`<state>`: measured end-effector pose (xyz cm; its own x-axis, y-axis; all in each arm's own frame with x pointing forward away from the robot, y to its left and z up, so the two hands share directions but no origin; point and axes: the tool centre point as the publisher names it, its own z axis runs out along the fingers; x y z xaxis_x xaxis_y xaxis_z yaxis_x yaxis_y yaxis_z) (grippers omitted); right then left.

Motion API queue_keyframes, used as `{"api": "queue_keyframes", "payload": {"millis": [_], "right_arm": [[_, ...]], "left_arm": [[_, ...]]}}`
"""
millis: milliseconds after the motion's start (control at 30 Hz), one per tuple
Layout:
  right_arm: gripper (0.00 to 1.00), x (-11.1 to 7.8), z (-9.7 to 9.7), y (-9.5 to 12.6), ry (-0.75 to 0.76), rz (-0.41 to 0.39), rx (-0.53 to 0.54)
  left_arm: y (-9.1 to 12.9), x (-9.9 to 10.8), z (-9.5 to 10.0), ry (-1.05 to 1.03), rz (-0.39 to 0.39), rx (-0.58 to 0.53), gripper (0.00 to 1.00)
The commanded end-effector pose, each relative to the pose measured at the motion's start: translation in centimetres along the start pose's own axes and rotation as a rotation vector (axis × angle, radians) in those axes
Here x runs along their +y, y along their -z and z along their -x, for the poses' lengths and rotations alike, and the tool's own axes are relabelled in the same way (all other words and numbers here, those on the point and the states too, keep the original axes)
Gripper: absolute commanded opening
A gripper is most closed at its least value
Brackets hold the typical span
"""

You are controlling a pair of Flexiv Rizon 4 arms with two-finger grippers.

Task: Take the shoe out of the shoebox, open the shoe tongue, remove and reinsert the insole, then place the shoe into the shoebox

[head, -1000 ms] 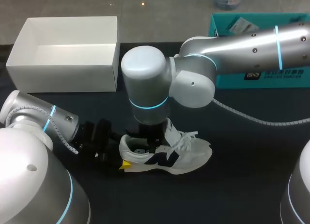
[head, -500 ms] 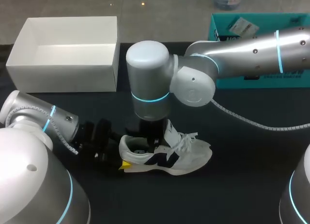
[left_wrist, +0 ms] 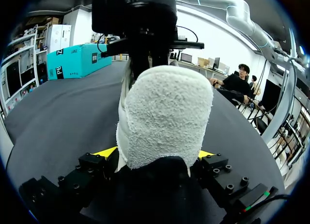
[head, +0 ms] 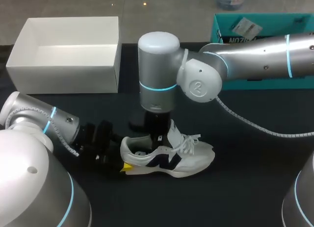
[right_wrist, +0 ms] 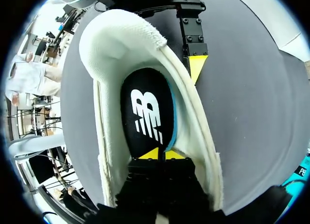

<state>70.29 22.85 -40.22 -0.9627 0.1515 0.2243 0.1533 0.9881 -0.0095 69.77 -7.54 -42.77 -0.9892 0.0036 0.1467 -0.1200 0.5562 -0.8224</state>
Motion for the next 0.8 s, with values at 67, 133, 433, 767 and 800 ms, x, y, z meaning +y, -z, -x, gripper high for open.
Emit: {"api": "queue_keyframes", "payload": {"millis": [67,133,433,767,800], "right_arm": [[0.00,-0.8,-0.4,3.0,0.016,-0.003,0.005],[0.00,-1.0,-0.4,3.8,0.020,-0.002,-0.001],[0.00,-1.3,-0.2,5.5,0.016,0.010,-0.089],[0.00,-2.7,0.1,5.5,-0.017,0.062,-0.131],[0.00,-2.8,0.1,5.5,-0.019,0.064,-0.133]], "left_arm": [[-0.3,0.3,0.3,0.002,0.001,-0.001,0.00],[-0.3,0.3,0.3,0.002,0.001,-0.001,0.00],[-0.3,0.3,0.3,0.002,0.001,-0.001,0.00],[-0.3,0.3,0.3,0.002,0.001,-0.001,0.00],[-0.3,0.3,0.3,0.002,0.001,-0.001,0.00]]}}
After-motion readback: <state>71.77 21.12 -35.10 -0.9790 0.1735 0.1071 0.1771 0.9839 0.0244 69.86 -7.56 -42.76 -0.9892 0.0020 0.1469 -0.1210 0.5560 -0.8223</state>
